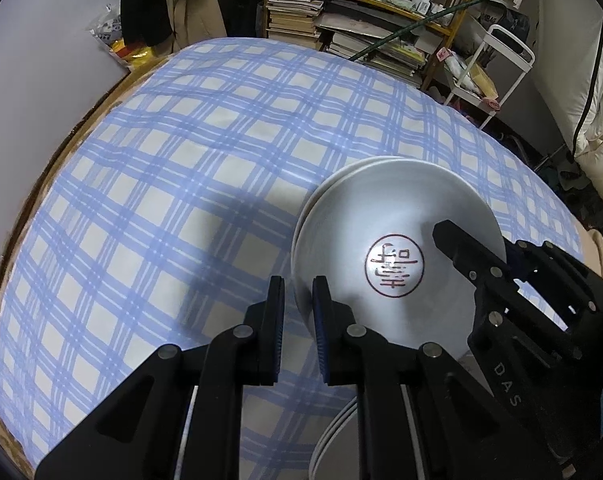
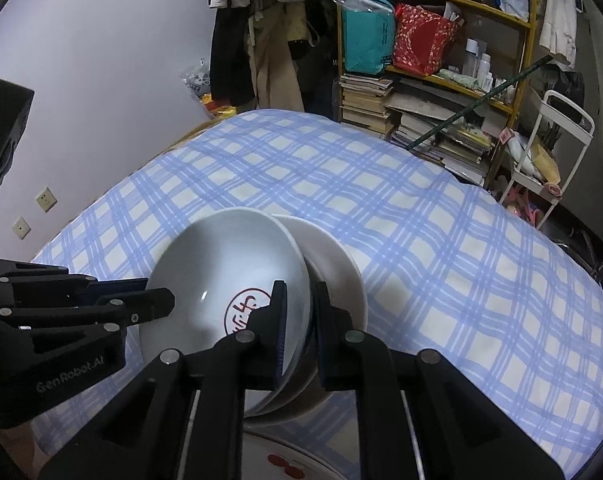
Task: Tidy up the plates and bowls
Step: 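Lower the stamped bowl into the stacked white bowls with both grippers, then open both grippers to release the stamped bowl onto the stack, then move both open grippers around the rim of the nested bowl stack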
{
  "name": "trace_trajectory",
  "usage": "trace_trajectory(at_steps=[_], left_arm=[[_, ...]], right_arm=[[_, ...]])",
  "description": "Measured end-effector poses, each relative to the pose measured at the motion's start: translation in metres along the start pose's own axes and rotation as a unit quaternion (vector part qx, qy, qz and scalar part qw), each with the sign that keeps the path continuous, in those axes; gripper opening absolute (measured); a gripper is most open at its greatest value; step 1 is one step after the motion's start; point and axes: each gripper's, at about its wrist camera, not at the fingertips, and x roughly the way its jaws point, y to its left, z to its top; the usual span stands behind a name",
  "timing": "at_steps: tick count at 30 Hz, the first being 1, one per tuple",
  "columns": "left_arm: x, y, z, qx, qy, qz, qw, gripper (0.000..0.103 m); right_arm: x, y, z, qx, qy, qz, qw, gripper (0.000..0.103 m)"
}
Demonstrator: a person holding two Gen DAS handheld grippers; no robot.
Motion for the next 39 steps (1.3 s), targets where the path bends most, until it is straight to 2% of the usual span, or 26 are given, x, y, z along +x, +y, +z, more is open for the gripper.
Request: trace_trajectory(at_steps=[3, 5, 7, 13, 15, 17, 18, 21, 22, 23, 25, 27, 32, 37, 39], left_arm=[[0.000, 0.000, 0.001, 0.001, -0.002, 0.006, 1.0000, 0.015], [-0.002, 0.001, 0.001, 0.000, -0.007, 0.000, 1.0000, 0.016], [-0.003, 0.000, 0.001, 0.003, -0.007, 0.003, 1.0000, 0.015], [-0.007, 0.002, 0.004, 0.010, -0.015, 0.018, 0.9997, 0.016], [-0.013, 0.006, 0.007, 0.008, -0.020, 0.020, 0.9996, 0.016], [-0.018, 0.010, 0.010, 0.006, -0.019, 0.008, 0.9998, 0.019], [-0.019, 0.012, 0.012, 0.010, -0.016, 0.007, 0.9998, 0.021], [-0.023, 0.017, 0.014, 0.020, -0.029, 0.036, 0.9987, 0.037], [-0.023, 0.019, 0.015, 0.022, -0.035, 0.045, 0.9981, 0.045], [-0.022, 0.022, 0.015, 0.021, -0.038, 0.053, 0.9976, 0.047], [-0.019, 0.026, 0.018, 0.016, -0.032, 0.052, 0.9980, 0.047], [-0.015, 0.031, 0.020, 0.007, -0.023, 0.041, 0.9989, 0.048], [-0.005, 0.034, 0.022, 0.009, -0.010, 0.041, 0.9991, 0.052], [0.006, 0.033, 0.021, 0.006, 0.020, 0.010, 0.9997, 0.052], [0.008, 0.033, 0.021, 0.005, 0.020, 0.017, 0.9996, 0.052]], right_arm=[[-0.003, 0.003, -0.001, -0.010, -0.010, -0.008, 1.000, 0.014], [-0.008, 0.004, 0.000, -0.016, -0.029, -0.025, 0.999, 0.019], [-0.012, 0.000, 0.002, -0.009, -0.042, -0.018, 0.999, 0.019], [-0.014, -0.012, 0.007, 0.011, -0.036, -0.011, 0.999, 0.021], [-0.016, -0.017, 0.010, 0.018, -0.031, -0.008, 0.999, 0.030], [-0.019, -0.020, 0.012, 0.020, -0.029, -0.010, 0.999, 0.050], [-0.021, -0.022, 0.014, 0.018, -0.029, -0.013, 0.999, 0.054], [-0.026, -0.022, 0.017, -0.002, -0.021, -0.032, 0.999, 0.068], [-0.027, -0.024, 0.018, -0.004, -0.022, -0.036, 0.999, 0.077], [-0.029, -0.025, 0.018, -0.005, -0.023, -0.039, 0.999, 0.086], [-0.029, -0.029, 0.019, -0.002, -0.025, -0.048, 0.999, 0.098], [-0.027, -0.035, 0.019, 0.002, -0.018, -0.054, 0.998, 0.100], [-0.022, -0.050, 0.014, 0.021, 0.006, -0.058, 0.998, 0.101], [-0.019, -0.060, 0.011, 0.042, 0.016, -0.058, 0.997, 0.101], [-0.018, -0.064, 0.010, 0.056, 0.019, -0.052, 0.997, 0.101]])
